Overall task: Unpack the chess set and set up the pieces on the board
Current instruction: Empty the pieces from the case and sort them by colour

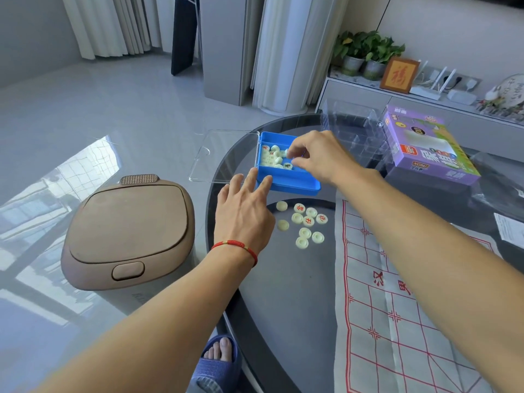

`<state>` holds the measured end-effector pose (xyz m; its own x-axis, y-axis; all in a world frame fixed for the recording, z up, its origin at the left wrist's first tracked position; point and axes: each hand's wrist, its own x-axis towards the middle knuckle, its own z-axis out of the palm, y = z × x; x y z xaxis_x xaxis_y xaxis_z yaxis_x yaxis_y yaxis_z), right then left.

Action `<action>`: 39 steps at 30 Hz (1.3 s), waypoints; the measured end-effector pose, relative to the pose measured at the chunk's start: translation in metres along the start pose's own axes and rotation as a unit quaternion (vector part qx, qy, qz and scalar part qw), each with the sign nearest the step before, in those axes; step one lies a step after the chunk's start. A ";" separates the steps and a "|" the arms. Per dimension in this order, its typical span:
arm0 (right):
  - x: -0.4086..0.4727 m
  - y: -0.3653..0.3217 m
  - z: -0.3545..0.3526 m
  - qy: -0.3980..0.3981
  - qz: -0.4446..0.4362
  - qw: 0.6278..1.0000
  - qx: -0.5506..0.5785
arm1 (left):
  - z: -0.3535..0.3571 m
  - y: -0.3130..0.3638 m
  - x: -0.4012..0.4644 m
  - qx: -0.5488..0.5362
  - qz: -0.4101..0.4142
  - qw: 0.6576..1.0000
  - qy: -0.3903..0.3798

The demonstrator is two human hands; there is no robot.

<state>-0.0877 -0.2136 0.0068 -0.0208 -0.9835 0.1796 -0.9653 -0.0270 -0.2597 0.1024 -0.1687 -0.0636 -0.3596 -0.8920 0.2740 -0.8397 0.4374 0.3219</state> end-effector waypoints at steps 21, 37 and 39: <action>0.034 0.010 0.023 -0.040 0.101 0.992 -0.069 | 0.003 0.000 0.000 -0.005 0.007 1.000 0.020; -0.074 0.022 -0.049 -0.104 -0.008 0.992 0.074 | 0.004 0.001 0.001 0.005 0.003 1.000 0.008; -0.081 0.029 -0.042 -0.117 -0.006 0.991 0.060 | 0.003 0.001 0.001 0.007 0.001 1.000 0.006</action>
<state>-0.1248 -0.1275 0.0242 0.0658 -0.9971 -0.0378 -0.9270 -0.0471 -0.3722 0.0997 -0.1690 -0.0660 -0.3569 -0.8891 0.2866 -0.8442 0.4383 0.3085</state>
